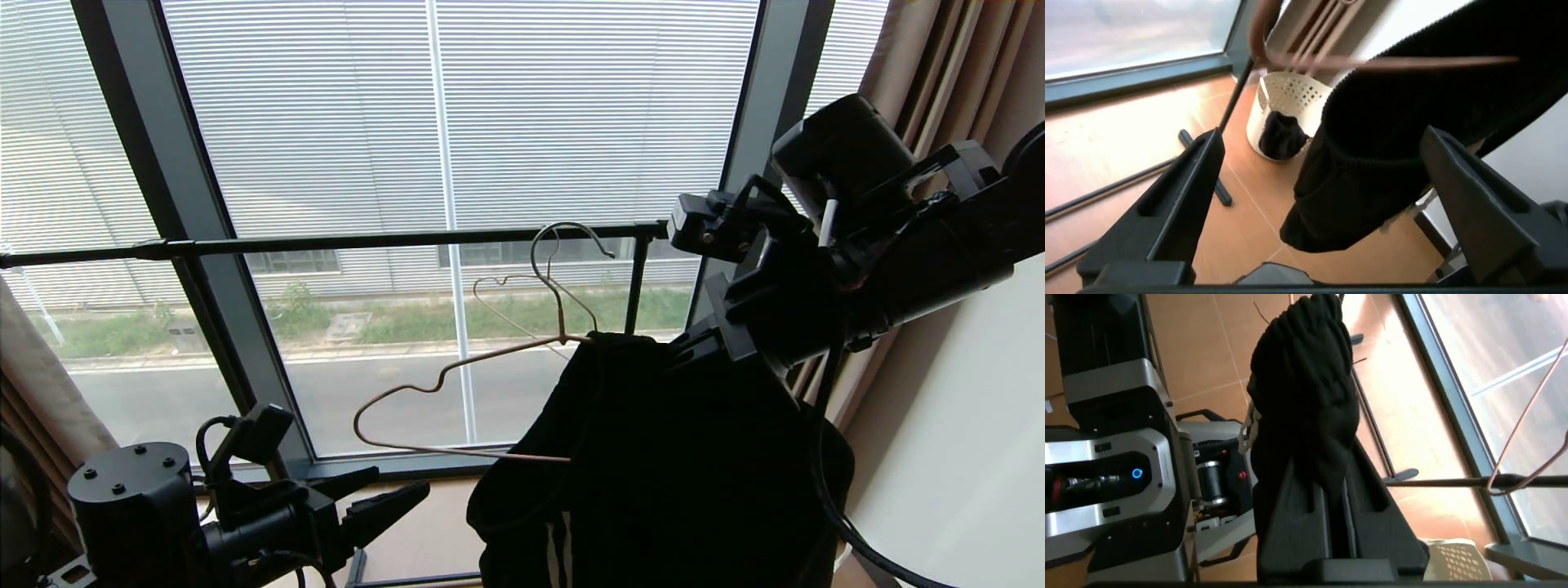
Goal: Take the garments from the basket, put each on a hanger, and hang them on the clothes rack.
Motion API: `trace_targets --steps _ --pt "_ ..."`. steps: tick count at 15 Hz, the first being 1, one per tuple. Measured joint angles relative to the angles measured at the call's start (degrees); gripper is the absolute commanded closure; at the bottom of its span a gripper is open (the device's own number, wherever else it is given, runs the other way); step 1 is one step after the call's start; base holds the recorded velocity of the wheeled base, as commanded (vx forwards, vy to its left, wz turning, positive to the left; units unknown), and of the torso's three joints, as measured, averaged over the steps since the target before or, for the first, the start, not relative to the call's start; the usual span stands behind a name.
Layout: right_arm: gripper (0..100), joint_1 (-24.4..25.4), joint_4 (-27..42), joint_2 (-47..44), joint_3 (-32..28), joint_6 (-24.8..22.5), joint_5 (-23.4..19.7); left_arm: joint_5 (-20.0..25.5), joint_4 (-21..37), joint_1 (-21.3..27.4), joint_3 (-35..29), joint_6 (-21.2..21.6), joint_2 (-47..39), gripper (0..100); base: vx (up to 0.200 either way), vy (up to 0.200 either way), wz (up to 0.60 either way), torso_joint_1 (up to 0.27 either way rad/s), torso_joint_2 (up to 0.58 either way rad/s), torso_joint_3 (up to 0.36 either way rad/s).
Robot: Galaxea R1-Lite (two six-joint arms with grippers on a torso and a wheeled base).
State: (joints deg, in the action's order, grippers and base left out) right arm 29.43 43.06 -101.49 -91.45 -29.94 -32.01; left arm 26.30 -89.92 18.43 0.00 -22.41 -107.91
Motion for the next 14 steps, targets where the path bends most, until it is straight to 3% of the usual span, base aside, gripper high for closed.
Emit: trace_targets --steps 5,9,14 --pt "100 -0.1 -7.6 2.1 5.6 0.0 -2.6 -0.3 0.0 4.1 -2.9 0.0 -3.8 0 0.0 0.0 0.0 0.0 0.0 0.0" --pt "100 0.8 -7.9 2.9 6.7 0.0 -3.2 -0.8 0.0 6.9 -5.2 0.0 -6.6 0 0.0 0.0 0.0 0.0 0.0 0.0" --pt "100 1.4 -8.0 4.1 6.7 0.0 -7.1 -2.0 0.0 9.0 -6.5 0.1 -8.7 0 0.0 0.0 0.0 0.0 0.0 0.0"
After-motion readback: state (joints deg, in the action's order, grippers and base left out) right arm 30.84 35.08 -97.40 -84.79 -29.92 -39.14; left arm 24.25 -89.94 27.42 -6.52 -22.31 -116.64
